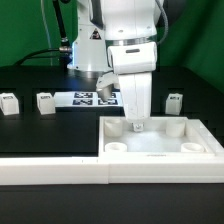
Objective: Assemble square table
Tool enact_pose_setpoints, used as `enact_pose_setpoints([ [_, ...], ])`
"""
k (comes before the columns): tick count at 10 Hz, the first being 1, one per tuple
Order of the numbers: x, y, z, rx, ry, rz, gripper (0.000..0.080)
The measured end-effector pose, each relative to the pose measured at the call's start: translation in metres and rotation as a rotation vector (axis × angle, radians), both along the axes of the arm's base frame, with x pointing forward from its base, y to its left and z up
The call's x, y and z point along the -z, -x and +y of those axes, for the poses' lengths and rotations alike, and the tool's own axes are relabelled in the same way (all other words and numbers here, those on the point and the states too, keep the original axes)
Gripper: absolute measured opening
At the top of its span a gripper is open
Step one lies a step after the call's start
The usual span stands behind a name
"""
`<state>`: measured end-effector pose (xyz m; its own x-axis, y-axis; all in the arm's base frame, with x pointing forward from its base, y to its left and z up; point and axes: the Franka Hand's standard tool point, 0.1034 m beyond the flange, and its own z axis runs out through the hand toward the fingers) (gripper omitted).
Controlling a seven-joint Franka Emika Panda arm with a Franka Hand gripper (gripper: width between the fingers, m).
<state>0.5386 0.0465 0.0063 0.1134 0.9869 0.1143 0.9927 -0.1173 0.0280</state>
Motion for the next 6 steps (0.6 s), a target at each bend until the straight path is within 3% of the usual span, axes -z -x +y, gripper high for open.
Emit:
enact_pose_setpoints([
  [1,0.0002,0.0002,-0.0001,0.000,0.000,0.001,0.0062],
  [2,0.0003,0.0003,-0.0003,0.001,0.000,0.001,0.0284],
  [3,0.0004,0.0004,-0.0004,0.001,0.000,0.001,0.0284],
  [4,0.0004,0.0005,-0.0005,0.001,0.000,0.001,0.0469],
  [5,0.0005,0.0006,-0.0006,0.001,0.000,0.001,0.0586],
  [6,0.0005,0.0006,-0.0006,0.001,0.000,0.001,0.0586],
])
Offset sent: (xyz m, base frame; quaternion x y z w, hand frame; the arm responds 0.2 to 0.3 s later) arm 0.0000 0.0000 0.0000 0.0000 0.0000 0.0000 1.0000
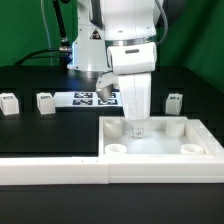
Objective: Assemble square table
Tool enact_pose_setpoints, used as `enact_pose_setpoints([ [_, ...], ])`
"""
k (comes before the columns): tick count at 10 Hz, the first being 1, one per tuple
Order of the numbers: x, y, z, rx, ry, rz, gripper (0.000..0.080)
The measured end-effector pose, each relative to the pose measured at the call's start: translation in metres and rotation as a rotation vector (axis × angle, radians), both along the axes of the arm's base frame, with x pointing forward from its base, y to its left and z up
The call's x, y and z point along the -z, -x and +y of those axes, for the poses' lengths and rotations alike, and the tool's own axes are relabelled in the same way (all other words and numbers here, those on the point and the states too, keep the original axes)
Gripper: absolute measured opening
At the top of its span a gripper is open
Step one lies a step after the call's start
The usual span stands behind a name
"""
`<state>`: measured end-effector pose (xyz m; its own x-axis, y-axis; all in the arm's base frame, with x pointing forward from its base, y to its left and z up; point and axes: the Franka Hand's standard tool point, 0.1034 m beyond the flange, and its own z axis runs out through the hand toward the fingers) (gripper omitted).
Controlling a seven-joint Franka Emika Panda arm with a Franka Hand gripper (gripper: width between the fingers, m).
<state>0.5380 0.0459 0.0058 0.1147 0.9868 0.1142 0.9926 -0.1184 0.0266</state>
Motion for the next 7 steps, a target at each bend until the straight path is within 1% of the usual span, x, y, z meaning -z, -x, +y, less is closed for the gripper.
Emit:
enact_pose_setpoints([
  [1,0.0001,0.0001,0.0000,0.000,0.000,0.000,0.0636],
  [2,0.0001,0.0002,-0.0001,0.000,0.000,0.000,0.0646],
  [7,-0.0009,0.0003,-0.0005,0.006,0.000,0.000,0.0649],
])
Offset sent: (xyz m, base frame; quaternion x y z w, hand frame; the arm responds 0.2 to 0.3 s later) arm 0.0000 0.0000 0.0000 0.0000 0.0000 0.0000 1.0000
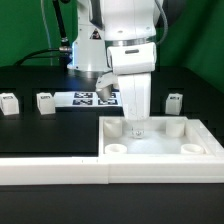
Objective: Assemble square table
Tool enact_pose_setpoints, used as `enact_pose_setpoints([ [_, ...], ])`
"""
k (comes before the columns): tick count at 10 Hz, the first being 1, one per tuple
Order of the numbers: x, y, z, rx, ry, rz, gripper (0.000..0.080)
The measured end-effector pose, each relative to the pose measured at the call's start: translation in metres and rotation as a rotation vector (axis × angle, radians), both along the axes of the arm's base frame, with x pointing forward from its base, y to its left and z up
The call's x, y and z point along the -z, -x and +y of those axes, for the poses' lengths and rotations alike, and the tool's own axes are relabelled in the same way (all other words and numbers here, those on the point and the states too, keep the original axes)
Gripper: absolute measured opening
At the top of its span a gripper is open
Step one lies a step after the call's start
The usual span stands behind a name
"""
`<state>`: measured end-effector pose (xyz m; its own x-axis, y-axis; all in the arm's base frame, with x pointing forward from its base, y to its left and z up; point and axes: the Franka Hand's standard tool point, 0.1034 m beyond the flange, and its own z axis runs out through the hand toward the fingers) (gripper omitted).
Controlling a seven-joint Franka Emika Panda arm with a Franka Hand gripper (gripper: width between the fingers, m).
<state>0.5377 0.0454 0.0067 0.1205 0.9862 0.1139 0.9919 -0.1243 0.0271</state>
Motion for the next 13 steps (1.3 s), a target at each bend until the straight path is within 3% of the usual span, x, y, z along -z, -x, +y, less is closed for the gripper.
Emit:
enact_pose_setpoints([
  [2,-0.026,0.008,0.005,0.145,0.008,-0.008,0.0649],
  [4,-0.046,0.012,0.032,0.307,0.002,-0.011,0.0649],
  [5,-0.047,0.013,0.045,0.473,-0.012,0.006,0.0649],
  [8,-0.047,0.013,0.047,0.667,-0.032,0.029,0.0649],
  [10,-0.052,0.018,0.061,0.923,-0.042,0.068,0.0649],
  [12,-0.051,0.034,0.076,1.207,-0.020,0.157,0.0649],
  [13,-0.051,0.034,0.078,1.293,-0.012,0.200,0.0649],
])
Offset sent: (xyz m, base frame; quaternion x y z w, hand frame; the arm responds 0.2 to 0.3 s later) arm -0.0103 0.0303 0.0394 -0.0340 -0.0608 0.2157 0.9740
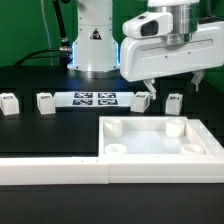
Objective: Assemble square table
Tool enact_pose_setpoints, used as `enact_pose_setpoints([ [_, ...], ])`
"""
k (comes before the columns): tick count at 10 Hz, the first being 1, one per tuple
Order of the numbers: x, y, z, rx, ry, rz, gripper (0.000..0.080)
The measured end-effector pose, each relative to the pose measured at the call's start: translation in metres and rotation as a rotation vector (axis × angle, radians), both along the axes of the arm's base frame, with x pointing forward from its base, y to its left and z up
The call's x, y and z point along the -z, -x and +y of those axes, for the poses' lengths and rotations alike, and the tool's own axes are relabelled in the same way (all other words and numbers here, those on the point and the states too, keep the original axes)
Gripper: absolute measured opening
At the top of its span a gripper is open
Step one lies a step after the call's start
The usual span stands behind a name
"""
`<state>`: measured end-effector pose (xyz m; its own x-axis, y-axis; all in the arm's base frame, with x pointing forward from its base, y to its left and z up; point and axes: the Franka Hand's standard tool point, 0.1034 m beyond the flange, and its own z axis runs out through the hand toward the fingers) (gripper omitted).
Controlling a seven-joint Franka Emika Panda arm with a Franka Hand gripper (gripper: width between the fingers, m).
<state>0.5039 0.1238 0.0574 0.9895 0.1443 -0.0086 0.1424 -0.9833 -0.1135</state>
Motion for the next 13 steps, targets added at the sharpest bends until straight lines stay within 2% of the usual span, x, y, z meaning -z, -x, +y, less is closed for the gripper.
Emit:
enact_pose_setpoints([
  [4,0.000,-0.001,0.003,0.167,-0.016,0.010,0.0649],
  [5,0.002,0.003,0.001,0.325,-0.040,0.059,0.0649],
  [6,0.002,0.009,0.001,0.445,-0.047,0.140,0.0649],
  [7,-0.001,0.009,0.002,0.543,-0.053,0.207,0.0649],
  [8,-0.001,0.006,0.001,0.510,-0.057,0.193,0.0649],
  [11,0.000,0.013,0.002,0.518,-0.057,0.234,0.0649],
  [12,0.003,0.025,0.005,0.537,-0.072,0.368,0.0649],
  [13,0.006,0.025,0.007,0.533,-0.092,0.487,0.0649],
])
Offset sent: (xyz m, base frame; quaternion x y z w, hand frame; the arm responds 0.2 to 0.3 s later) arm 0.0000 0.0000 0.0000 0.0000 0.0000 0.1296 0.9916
